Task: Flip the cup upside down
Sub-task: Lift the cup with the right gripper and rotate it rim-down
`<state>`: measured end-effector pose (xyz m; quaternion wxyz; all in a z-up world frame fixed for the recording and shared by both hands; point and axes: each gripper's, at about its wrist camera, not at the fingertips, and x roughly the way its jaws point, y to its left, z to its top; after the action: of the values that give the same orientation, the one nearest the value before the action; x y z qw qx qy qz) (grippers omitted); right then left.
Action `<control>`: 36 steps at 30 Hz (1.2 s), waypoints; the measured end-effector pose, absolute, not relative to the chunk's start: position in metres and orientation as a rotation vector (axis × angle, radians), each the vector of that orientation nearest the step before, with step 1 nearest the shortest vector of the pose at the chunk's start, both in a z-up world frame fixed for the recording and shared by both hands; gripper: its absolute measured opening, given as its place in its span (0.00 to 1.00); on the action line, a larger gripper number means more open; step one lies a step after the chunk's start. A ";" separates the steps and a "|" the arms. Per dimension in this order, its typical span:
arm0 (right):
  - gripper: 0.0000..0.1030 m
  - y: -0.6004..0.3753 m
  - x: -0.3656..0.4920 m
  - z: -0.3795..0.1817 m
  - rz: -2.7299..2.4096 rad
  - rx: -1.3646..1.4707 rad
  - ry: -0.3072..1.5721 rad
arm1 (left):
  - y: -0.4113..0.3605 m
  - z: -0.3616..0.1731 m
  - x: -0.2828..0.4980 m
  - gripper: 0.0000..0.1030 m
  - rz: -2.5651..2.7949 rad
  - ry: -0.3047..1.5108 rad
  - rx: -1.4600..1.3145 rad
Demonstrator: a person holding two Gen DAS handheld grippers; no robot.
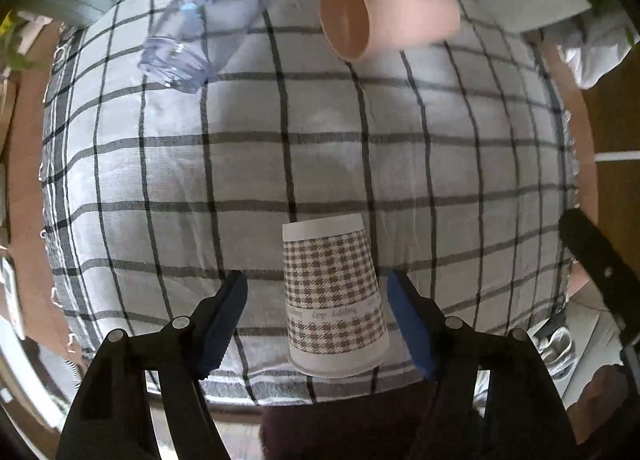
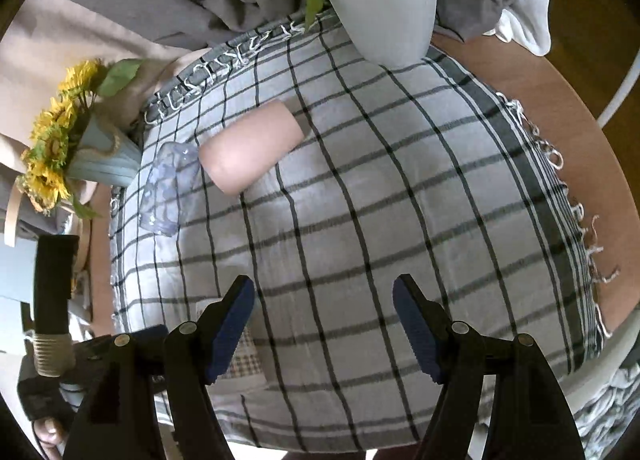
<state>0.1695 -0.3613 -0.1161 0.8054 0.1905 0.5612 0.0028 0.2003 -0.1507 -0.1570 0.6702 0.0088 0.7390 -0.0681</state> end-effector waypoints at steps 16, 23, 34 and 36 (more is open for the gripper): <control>0.70 -0.369 0.192 -0.135 0.060 0.402 1.243 | -0.174 -0.191 0.233 0.56 -0.087 1.763 0.006; 0.70 -0.370 0.195 -0.138 0.052 0.411 1.247 | -0.176 -0.210 0.243 0.56 -0.064 1.800 -0.019; 0.70 -0.366 0.197 -0.141 0.069 0.412 1.256 | -0.170 -0.195 0.239 0.52 -0.092 1.762 -0.003; 0.70 -0.365 0.197 -0.141 0.076 0.414 1.260 | -0.169 -0.183 0.234 0.52 -0.102 1.726 -0.002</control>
<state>0.1968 -0.3649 -0.1413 0.7875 0.1921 0.5845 0.0353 0.2343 -0.1686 -0.1829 0.6490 -0.0009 0.7595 -0.0447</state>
